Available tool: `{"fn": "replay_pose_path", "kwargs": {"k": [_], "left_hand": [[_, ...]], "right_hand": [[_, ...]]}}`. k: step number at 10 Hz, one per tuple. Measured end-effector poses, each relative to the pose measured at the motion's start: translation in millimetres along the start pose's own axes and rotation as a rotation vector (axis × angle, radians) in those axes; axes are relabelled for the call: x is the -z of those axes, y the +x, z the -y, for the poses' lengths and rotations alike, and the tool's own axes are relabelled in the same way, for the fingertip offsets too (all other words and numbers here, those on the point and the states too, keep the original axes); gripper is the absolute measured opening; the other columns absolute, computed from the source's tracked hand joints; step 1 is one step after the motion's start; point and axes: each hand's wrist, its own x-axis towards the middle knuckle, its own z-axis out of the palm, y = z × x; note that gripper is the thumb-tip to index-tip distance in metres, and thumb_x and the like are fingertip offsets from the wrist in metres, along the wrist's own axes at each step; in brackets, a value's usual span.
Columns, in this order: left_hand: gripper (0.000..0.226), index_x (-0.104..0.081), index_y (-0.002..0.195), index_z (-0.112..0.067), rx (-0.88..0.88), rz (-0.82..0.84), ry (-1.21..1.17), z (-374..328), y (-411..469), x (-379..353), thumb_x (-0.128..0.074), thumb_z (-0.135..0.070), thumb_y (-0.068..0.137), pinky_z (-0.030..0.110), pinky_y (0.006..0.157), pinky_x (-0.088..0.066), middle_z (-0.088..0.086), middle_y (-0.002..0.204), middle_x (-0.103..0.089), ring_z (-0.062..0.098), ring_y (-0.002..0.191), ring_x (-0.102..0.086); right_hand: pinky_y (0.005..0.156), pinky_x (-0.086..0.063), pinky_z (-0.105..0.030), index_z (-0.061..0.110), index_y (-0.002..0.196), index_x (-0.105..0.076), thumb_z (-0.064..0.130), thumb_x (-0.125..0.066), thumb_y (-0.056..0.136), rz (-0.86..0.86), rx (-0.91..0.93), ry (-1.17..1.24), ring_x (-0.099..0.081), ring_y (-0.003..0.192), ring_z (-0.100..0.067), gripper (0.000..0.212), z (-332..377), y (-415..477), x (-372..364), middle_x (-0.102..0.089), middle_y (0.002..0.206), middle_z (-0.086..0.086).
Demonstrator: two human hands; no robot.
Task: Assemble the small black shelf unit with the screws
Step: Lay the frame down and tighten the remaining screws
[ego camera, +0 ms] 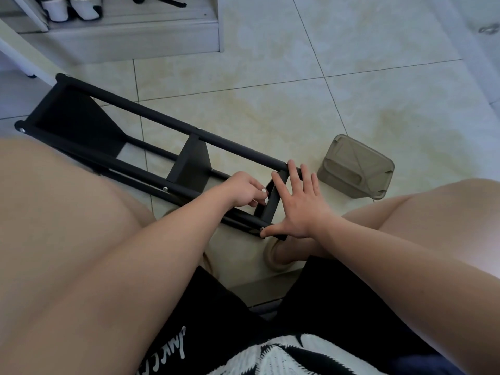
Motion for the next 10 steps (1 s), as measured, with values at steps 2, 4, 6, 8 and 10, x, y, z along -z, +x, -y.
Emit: {"fn": "replay_pose_path", "kwargs": {"k": [2, 4, 6, 8, 10], "left_hand": [[0.005, -0.07, 0.089, -0.024, 0.014, -0.017, -0.019, -0.2, 2.3, -0.4, -0.068, -0.028, 0.093, 0.022, 0.06, -0.04, -0.016, 0.068, -0.073, 0.002, 0.067, -0.064], [0.007, -0.07, 0.097, -0.02, 0.019, -0.006, 0.009, -0.9, 0.7, -0.1, -0.066, -0.025, 0.094, 0.024, 0.061, -0.042, -0.012, 0.074, -0.073, 0.004, 0.07, -0.064], [0.012, -0.066, 0.083, -0.025, 0.01, 0.033, 0.103, -1.1, 0.2, -0.6, -0.064, -0.022, 0.094, 0.025, 0.06, -0.041, -0.012, 0.073, -0.072, 0.006, 0.073, -0.065], [0.007, -0.068, 0.092, -0.023, 0.074, 0.072, -0.012, -3.4, 2.4, 5.3, -0.064, -0.028, 0.096, 0.028, 0.068, -0.046, -0.014, 0.074, -0.075, 0.008, 0.081, -0.066], [0.004, -0.067, 0.094, -0.023, 0.086, 0.114, 0.015, -2.9, 2.7, 6.7, -0.065, -0.026, 0.095, 0.03, 0.07, -0.047, -0.012, 0.075, -0.075, 0.009, 0.081, -0.066]], "right_hand": [[0.122, 0.01, -0.057, 0.026, 0.158, 0.02, 0.104, -0.042, 0.054, -0.002, 0.002, 0.01, 0.029, 0.148, -0.045, 0.144, -0.3, 0.6, -0.4, 0.036, 0.16, -0.017], [0.122, 0.009, -0.058, 0.025, 0.158, 0.02, 0.103, -0.042, 0.055, -0.002, 0.001, 0.012, 0.03, 0.148, -0.045, 0.144, -0.1, -0.3, 0.1, 0.036, 0.16, -0.018], [0.122, 0.009, -0.058, 0.026, 0.158, 0.02, 0.103, -0.042, 0.055, 0.0, -0.002, 0.012, 0.03, 0.148, -0.045, 0.143, 0.0, -0.2, -0.2, 0.036, 0.16, -0.017], [0.122, 0.009, -0.058, 0.026, 0.158, 0.02, 0.104, -0.04, 0.053, 0.0, 0.0, 0.016, 0.03, 0.148, -0.044, 0.144, -0.1, 0.3, -0.2, 0.036, 0.16, -0.017], [0.122, 0.009, -0.058, 0.027, 0.158, 0.02, 0.103, -0.043, 0.055, 0.003, -0.002, 0.015, 0.03, 0.148, -0.044, 0.143, -0.1, -0.5, 0.4, 0.036, 0.16, -0.017]]}}
